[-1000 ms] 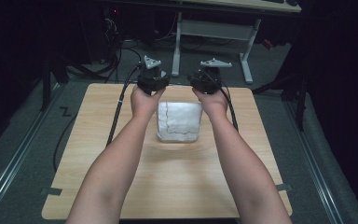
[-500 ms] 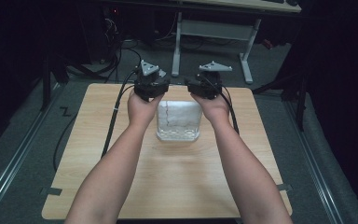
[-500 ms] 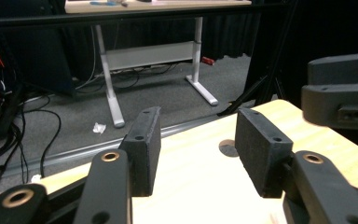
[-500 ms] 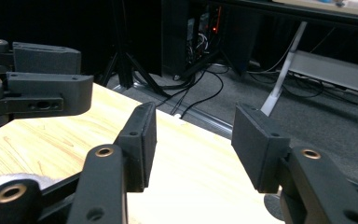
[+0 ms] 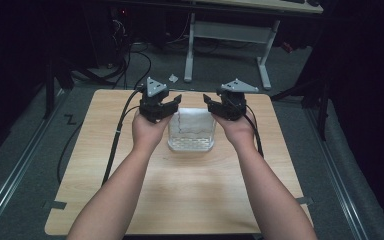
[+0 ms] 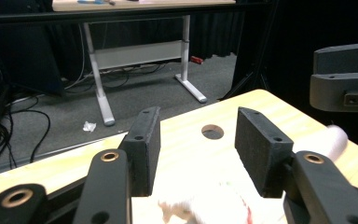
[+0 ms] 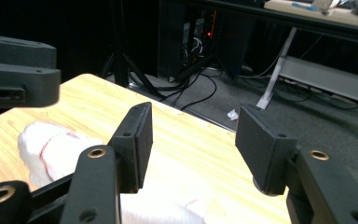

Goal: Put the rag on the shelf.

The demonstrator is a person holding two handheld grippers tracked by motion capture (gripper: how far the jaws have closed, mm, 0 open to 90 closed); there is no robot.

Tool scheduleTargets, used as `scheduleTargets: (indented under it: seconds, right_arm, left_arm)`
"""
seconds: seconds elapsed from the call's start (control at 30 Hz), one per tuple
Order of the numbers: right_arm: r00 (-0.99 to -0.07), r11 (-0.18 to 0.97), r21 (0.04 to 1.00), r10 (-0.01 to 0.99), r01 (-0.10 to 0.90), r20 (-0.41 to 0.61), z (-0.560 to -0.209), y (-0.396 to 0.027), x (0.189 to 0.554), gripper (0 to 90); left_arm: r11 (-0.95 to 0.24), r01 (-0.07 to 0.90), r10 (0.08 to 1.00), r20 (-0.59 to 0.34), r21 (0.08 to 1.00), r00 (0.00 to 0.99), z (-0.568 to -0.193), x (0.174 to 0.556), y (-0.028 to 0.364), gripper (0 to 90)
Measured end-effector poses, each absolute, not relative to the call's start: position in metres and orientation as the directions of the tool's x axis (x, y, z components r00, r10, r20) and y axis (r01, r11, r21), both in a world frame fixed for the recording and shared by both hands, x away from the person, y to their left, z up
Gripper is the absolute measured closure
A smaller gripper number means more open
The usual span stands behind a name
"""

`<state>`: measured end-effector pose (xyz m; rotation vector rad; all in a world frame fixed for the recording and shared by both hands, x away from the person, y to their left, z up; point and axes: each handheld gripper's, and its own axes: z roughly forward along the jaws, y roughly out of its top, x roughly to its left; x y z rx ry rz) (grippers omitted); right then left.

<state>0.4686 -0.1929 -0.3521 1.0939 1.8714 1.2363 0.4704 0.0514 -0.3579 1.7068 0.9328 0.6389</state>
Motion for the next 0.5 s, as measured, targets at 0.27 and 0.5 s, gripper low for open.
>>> scheduleTargets:
  seconds: [0.27,0.5]
  right_arm:
    - [-0.454,0.215,0.941,0.888,0.261,-0.077,-0.37,-0.204,0.435,46.2]
    - [-0.456,0.241,0.937,0.884,0.252,-0.105,-0.387,-0.215,0.41,44.9]
  left_arm:
    - [-0.133,0.277,0.823,-0.049,0.951,0.565,-0.368,0.441,0.078,50.8]
    - [-0.14,0.283,0.818,-0.05,0.949,0.573,-0.389,0.414,0.103,50.5]
